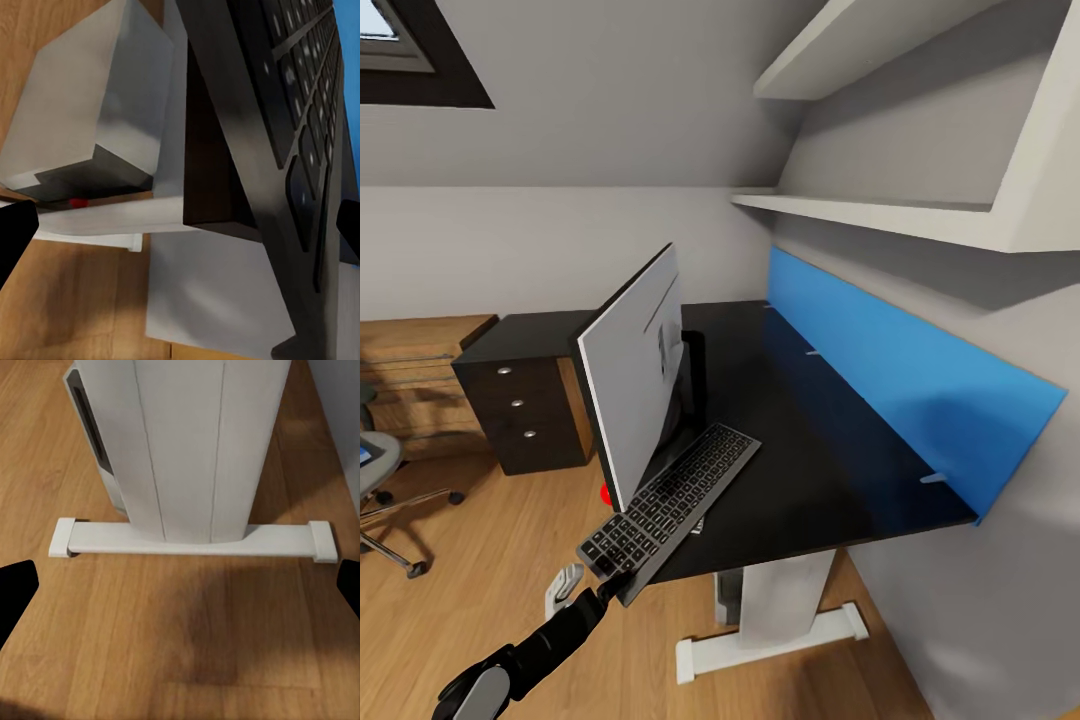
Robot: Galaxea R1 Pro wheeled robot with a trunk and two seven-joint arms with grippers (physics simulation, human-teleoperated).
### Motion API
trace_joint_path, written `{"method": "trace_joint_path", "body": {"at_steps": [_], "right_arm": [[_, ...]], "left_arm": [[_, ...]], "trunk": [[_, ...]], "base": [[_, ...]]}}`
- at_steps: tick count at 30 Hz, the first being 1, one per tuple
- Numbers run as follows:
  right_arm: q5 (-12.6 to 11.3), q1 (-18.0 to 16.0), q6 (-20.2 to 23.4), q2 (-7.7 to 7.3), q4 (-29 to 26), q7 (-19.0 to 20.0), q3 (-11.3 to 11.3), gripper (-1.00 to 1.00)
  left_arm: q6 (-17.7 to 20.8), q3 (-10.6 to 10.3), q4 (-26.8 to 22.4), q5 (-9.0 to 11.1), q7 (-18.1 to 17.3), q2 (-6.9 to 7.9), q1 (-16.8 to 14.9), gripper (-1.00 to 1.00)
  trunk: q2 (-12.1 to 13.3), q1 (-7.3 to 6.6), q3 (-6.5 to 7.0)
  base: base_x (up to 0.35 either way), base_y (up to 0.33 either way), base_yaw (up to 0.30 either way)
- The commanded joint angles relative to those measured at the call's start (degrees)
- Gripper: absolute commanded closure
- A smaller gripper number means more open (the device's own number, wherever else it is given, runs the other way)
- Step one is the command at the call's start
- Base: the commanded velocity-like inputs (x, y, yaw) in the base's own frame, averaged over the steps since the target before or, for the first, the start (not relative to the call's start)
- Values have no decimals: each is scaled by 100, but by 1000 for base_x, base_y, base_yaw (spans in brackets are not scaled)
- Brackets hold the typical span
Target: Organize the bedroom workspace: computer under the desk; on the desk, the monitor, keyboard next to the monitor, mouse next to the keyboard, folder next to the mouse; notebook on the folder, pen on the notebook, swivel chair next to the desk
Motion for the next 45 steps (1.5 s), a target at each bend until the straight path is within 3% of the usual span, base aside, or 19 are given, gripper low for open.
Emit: {"method": "trace_joint_path", "body": {"at_steps": [1, 28, 45], "right_arm": [[15, -5, -20, -1, 9, 9, -15, -100], [15, -5, -20, 0, 9, 9, -7, -100], [17, -5, -20, 0, 9, 9, -6, -100]], "left_arm": [[26, -4, -1, 40, 2, 4, -3, -100], [24, -1, -32, 44, -5, 5, -3, -100], [24, 5, -466, 40, 1, 14, -3, -100]], "trunk": [[-3, 0, -5], [-3, 0, -5], [-3, 0, -5]], "base": [[2, -9, 0], [12, -37, 0], [0, 0, 0]]}}
